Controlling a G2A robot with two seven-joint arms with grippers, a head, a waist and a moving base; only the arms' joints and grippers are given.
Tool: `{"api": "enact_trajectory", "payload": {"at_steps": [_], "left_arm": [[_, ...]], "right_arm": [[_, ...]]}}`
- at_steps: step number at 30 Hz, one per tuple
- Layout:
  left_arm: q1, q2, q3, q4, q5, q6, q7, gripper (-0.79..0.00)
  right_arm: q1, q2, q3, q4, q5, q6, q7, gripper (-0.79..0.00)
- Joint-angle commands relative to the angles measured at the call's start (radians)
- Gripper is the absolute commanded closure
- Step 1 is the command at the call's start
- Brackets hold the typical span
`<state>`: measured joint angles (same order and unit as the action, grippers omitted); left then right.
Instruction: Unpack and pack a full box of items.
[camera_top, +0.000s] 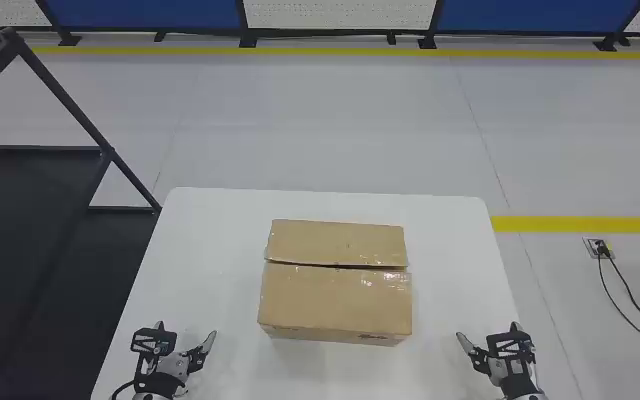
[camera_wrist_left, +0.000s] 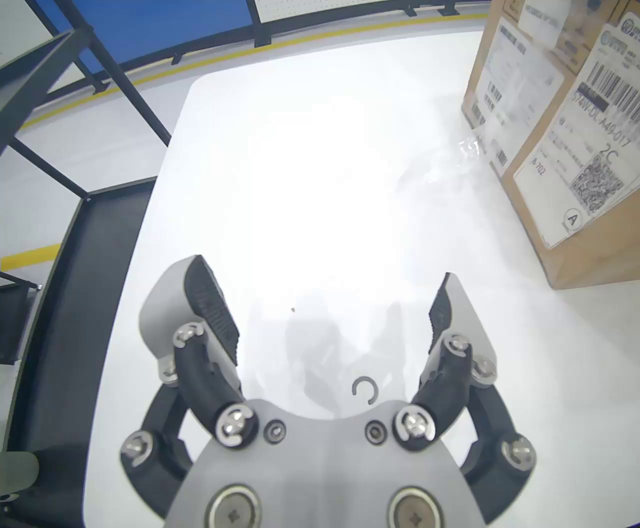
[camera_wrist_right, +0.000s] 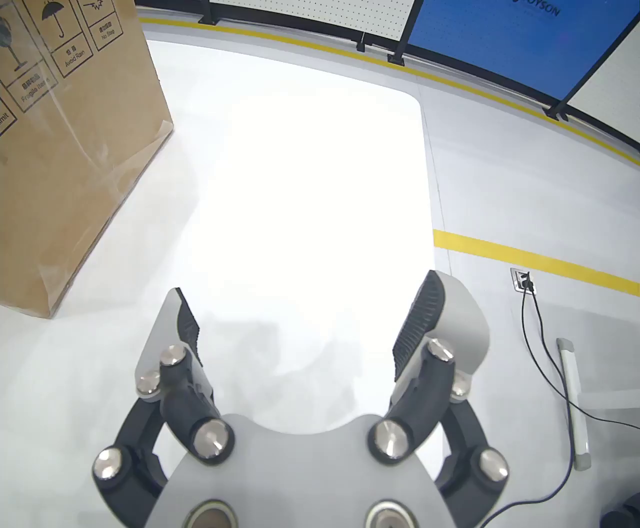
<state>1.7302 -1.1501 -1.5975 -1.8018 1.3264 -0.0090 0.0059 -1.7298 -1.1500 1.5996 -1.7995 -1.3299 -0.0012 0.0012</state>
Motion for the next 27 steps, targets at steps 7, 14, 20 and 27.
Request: {"api": "enact_trajectory", "payload": {"at_steps": [7,14,20,27], "left_arm": [[0.0,-0.003,-0.025,-0.026,-0.055,-0.051,0.065,-0.785],[0.015,-0.001,-0.09,-0.105,-0.179,-0.151,0.091,-0.785],[0.025,0.004,-0.119,-0.121,-0.186,-0.216,0.081,-0.785],[0.025,0.004,-0.119,-0.121,-0.186,-0.216,0.081,-0.785]], "right_arm": [[0.045,-0.002,0.003,-0.043,0.105,-0.1,0.077,-0.785],[0.139,-0.001,0.037,-0.067,0.368,-0.206,0.253,-0.785],[0.158,0.005,0.067,-0.089,0.443,-0.237,0.363,-0.785],[0.158,0.005,0.067,-0.089,0.443,-0.237,0.363,-0.785]]}}
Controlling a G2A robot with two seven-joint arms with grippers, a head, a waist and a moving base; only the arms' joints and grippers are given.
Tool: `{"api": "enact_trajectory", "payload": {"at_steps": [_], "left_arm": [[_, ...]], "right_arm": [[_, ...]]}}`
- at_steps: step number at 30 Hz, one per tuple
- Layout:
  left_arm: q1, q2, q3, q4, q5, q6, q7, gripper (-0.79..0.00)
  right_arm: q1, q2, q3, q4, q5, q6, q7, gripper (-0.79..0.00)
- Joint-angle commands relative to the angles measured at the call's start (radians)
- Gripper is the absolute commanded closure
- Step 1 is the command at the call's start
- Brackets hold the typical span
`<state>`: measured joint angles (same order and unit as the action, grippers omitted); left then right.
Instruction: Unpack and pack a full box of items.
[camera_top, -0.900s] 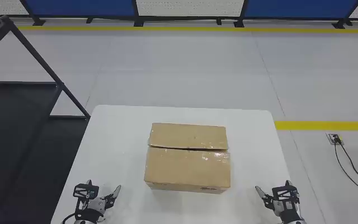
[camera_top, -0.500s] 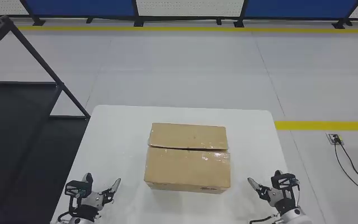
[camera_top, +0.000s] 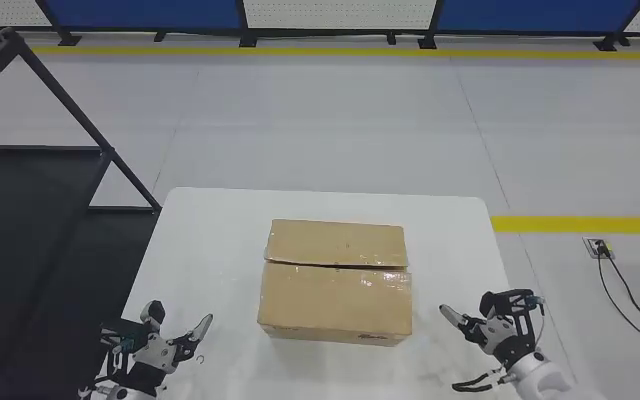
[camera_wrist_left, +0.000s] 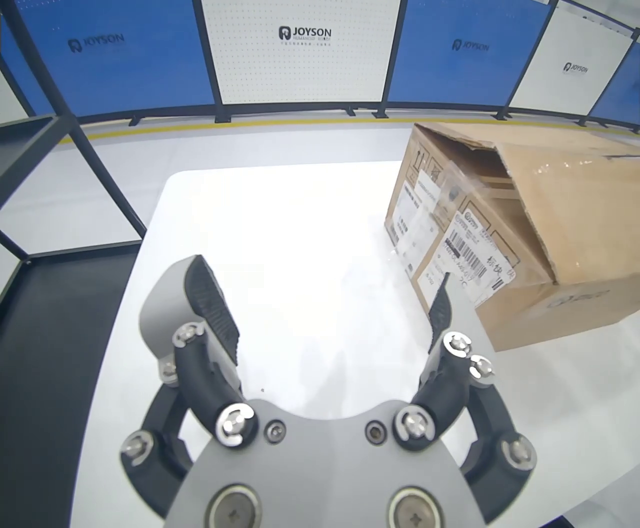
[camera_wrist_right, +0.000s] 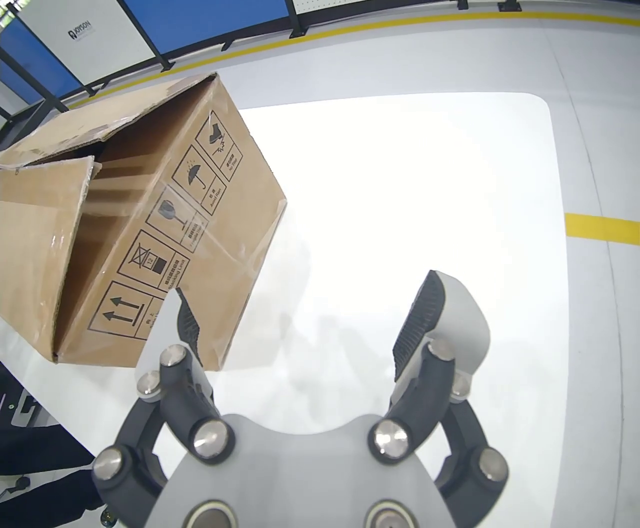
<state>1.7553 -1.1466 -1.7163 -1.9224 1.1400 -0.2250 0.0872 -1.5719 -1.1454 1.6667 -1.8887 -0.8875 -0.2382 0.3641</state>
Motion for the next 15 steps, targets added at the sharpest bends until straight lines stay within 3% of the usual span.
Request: {"api": "enact_trajectory", "payload": {"at_steps": [1,5,9,13,15], "left_arm": [[-0.004,0.0,0.002,0.003,0.002,0.004,-0.003,-0.785],[-0.058,-0.003,0.031,0.02,-0.024,-0.003,-0.024,-0.785],[-0.103,-0.004,0.038,0.02,-0.041,-0.011,-0.048,-0.785],[-0.142,-0.004,0.044,0.027,-0.094,-0.044,-0.076,-0.785],[-0.151,-0.004,0.045,0.028,-0.143,-0.055,-0.12,-0.785]], "right_arm": [[0.0,0.0,0.0,0.0,0.0,0.0,0.0,-0.785],[0.015,-0.004,-0.017,-0.008,0.11,-0.015,-0.005,-0.785],[0.047,0.002,-0.015,-0.013,0.345,-0.147,0.142,-0.785],[0.123,0.011,-0.018,0.014,0.535,-0.201,0.299,-0.785],[0.16,0.011,-0.022,0.051,0.656,-0.215,0.302,-0.785]]}}
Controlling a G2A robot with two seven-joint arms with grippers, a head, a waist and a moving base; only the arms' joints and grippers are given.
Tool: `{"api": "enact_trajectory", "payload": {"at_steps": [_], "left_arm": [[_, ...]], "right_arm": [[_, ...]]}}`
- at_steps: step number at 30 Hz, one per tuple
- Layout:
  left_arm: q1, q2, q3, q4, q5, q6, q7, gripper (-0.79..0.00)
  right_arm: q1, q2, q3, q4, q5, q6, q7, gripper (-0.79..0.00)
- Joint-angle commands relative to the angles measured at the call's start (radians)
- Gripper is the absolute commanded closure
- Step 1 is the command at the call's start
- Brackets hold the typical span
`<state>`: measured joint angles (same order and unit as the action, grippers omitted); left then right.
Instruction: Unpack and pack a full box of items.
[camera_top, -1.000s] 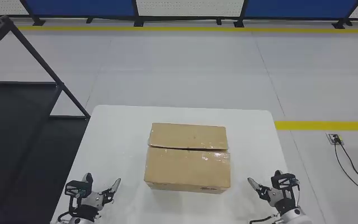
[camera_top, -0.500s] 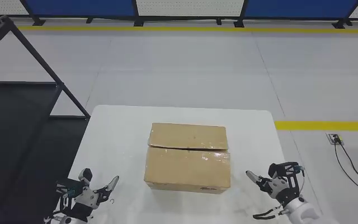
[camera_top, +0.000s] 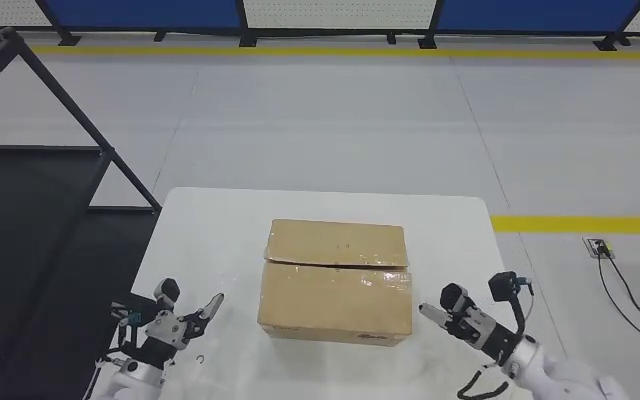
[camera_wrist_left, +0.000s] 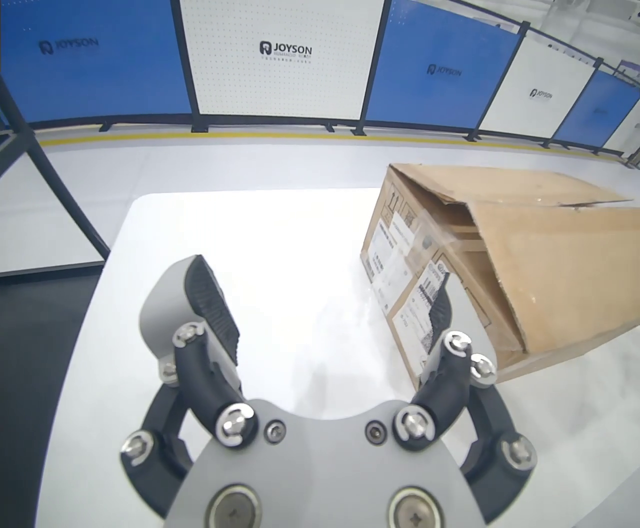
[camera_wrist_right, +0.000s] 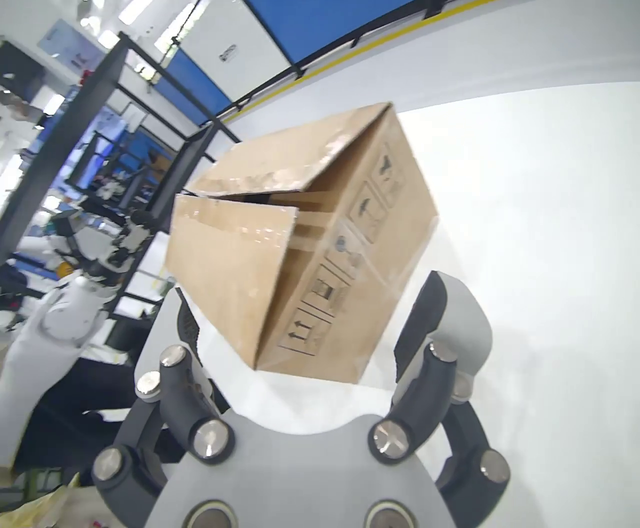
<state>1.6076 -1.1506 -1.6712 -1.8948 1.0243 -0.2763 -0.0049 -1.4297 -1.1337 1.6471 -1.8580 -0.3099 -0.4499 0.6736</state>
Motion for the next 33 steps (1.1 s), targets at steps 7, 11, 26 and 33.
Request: {"api": "enact_trajectory", "payload": {"at_steps": [7,11,26,33], "left_arm": [[-0.003,0.001,0.001,-0.005,-0.058,-0.021,-0.076,-0.785],[-0.003,0.001,0.001,-0.005,-0.058,-0.021,-0.076,-0.785],[-0.065,-0.004,0.01,-0.027,-0.232,0.024,-0.179,-0.785],[-0.073,-0.005,0.013,-0.011,-0.276,-0.005,-0.174,-0.785]], "right_arm": [[0.099,0.008,-0.017,0.082,0.164,0.052,0.111,-0.785],[0.099,0.008,-0.017,0.082,0.164,0.052,0.111,-0.785],[0.221,-0.001,-0.122,0.193,0.327,0.085,0.115,-0.785],[0.27,0.004,-0.13,0.264,0.509,0.009,0.24,-0.785]]}}
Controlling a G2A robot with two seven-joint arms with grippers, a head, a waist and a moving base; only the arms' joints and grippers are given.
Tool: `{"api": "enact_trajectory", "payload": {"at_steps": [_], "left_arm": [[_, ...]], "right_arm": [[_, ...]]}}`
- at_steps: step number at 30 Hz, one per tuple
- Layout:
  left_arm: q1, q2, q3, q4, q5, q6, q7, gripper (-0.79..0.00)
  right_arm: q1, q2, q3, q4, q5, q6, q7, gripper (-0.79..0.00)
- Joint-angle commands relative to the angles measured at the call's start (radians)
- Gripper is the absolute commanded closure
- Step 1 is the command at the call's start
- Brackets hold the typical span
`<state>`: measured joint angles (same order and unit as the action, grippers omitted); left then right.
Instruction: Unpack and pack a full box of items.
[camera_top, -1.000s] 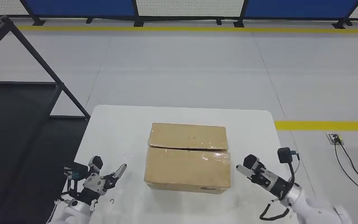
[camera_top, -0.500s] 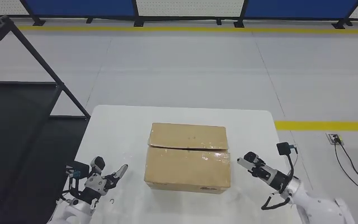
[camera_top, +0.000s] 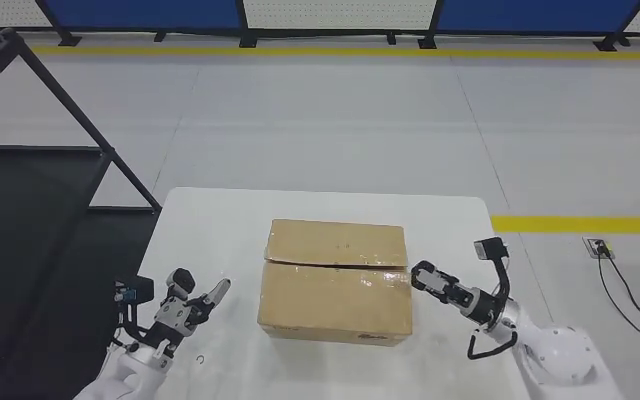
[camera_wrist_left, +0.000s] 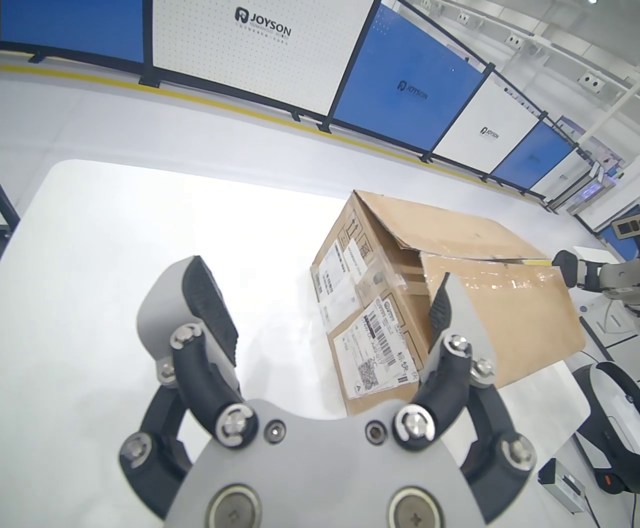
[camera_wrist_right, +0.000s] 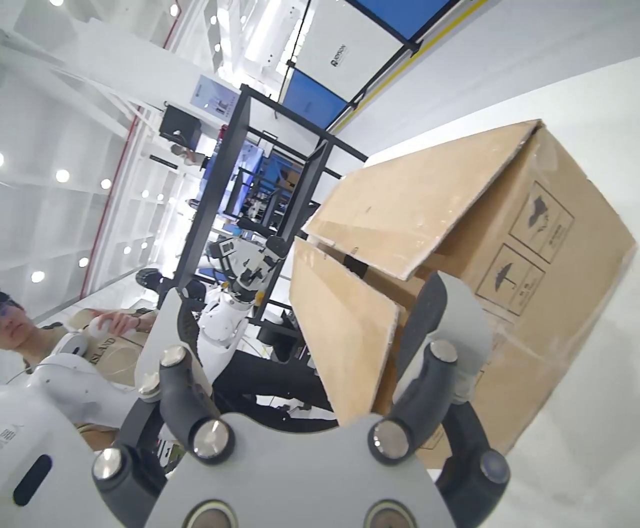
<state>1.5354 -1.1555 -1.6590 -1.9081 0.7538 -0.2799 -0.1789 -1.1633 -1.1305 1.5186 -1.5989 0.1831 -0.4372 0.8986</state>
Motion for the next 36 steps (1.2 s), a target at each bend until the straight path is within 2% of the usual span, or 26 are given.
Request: {"api": "enact_trajectory", "payload": {"at_steps": [1,7,11,13,17,22,28,36], "left_arm": [[-0.002,0.0,0.001,0.004,-0.01,-0.003,0.003,-0.785],[-0.005,-0.002,0.005,0.011,-0.023,-0.004,0.014,-0.785],[-0.006,-0.003,0.012,0.005,-0.046,-0.017,0.018,-0.785],[-0.004,-0.003,0.017,-0.002,-0.05,-0.032,0.021,-0.785],[0.0,-0.001,0.032,-0.012,-0.029,-0.09,0.015,-0.785],[0.009,0.005,0.052,-0.019,0.025,-0.217,-0.007,-0.785],[0.018,0.021,0.039,-0.007,0.088,-0.38,-0.078,-0.785],[0.019,0.036,0.033,0.009,0.121,-0.467,-0.181,-0.785]], "right_arm": [[0.009,0.002,-0.003,0.009,0.03,-0.008,0.032,-0.785],[0.026,0.01,-0.017,0.022,0.153,-0.06,0.183,-0.785],[0.016,0.02,-0.002,0.011,0.275,-0.136,0.335,-0.785],[0.002,0.029,0.001,-0.035,0.314,-0.121,0.364,-0.785],[-0.056,0.054,0.019,-0.135,0.309,-0.113,0.372,-0.785],[-0.122,0.091,0.019,-0.211,0.275,-0.133,0.352,-0.785],[-0.166,0.139,-0.032,-0.219,0.182,-0.16,0.325,-0.785],[-0.153,0.203,-0.122,-0.184,0.109,-0.217,0.267,-0.785]]}}
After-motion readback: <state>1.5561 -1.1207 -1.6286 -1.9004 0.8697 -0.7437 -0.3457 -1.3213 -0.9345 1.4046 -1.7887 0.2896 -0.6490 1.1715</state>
